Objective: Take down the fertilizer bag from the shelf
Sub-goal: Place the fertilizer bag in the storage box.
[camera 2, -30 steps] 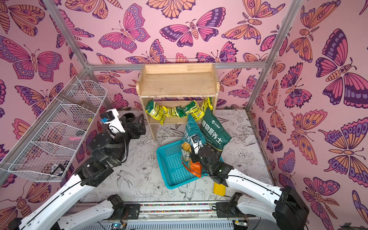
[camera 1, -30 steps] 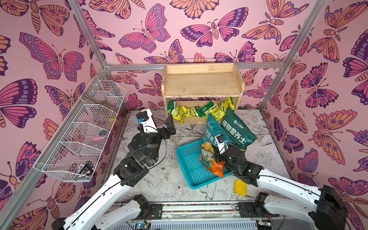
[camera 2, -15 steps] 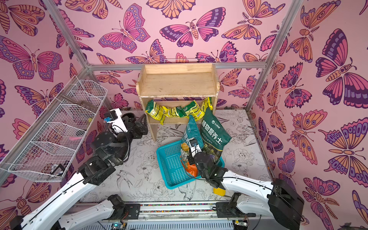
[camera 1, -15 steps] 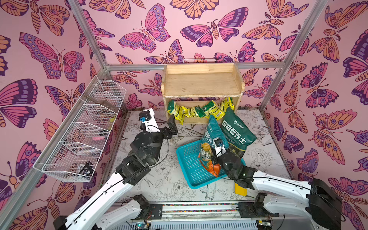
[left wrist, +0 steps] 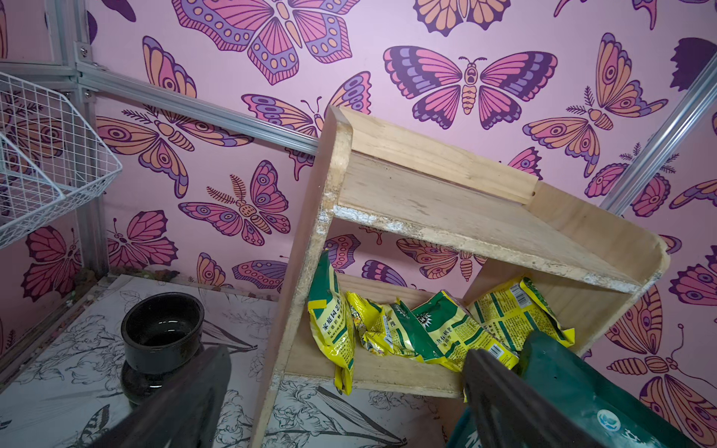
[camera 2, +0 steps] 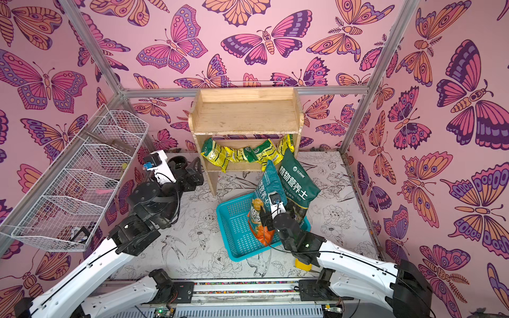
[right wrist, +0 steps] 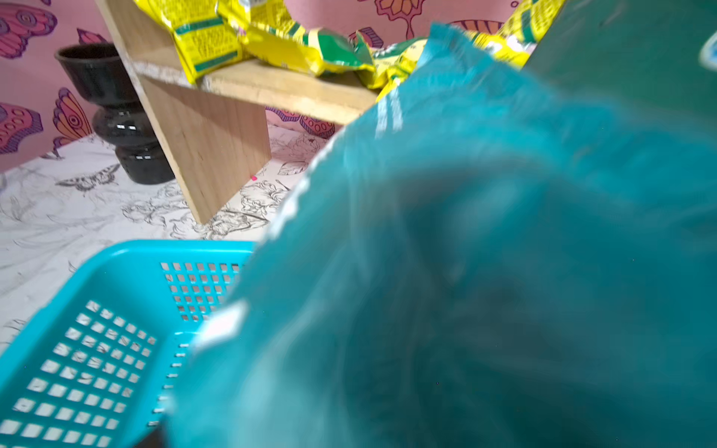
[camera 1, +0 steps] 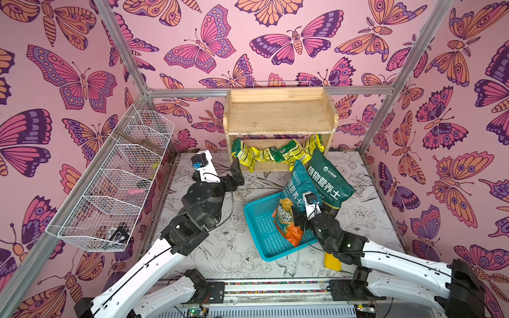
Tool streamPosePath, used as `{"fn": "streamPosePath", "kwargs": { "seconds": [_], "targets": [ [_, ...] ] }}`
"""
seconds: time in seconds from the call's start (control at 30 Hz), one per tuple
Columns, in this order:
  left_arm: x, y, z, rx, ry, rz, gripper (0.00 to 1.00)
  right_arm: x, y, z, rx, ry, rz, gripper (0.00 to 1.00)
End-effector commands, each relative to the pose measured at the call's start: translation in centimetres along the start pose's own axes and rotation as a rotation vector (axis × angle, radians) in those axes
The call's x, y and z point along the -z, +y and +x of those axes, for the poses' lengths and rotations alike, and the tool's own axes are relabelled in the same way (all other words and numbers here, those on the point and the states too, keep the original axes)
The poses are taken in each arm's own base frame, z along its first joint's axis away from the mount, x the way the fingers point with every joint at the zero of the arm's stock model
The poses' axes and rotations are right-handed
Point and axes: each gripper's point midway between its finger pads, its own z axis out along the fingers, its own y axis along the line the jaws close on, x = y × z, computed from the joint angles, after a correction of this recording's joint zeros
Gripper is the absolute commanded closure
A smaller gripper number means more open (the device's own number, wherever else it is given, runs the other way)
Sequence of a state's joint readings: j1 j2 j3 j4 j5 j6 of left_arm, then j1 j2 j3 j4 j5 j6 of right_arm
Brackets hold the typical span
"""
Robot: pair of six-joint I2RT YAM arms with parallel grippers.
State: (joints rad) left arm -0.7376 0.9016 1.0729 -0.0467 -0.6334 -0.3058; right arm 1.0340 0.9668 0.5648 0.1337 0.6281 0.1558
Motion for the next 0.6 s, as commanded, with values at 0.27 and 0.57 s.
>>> {"fn": "streamPosePath", "kwargs": {
  "seconds": [0.27,0.57],
  "targets": [
    [-0.5,2.0,2.1,-0.048,0.054,-0.113,0.00,3.1,-2.2,-9.8,-0.063,-0.068,0.073,0.01],
    [-1.5,3.8,4.7,-0.075,0.131,-0.195,0.00,5.4,-4.0,-15.7,-0.002,-0.099,0.138,0.02]
  ]
}}
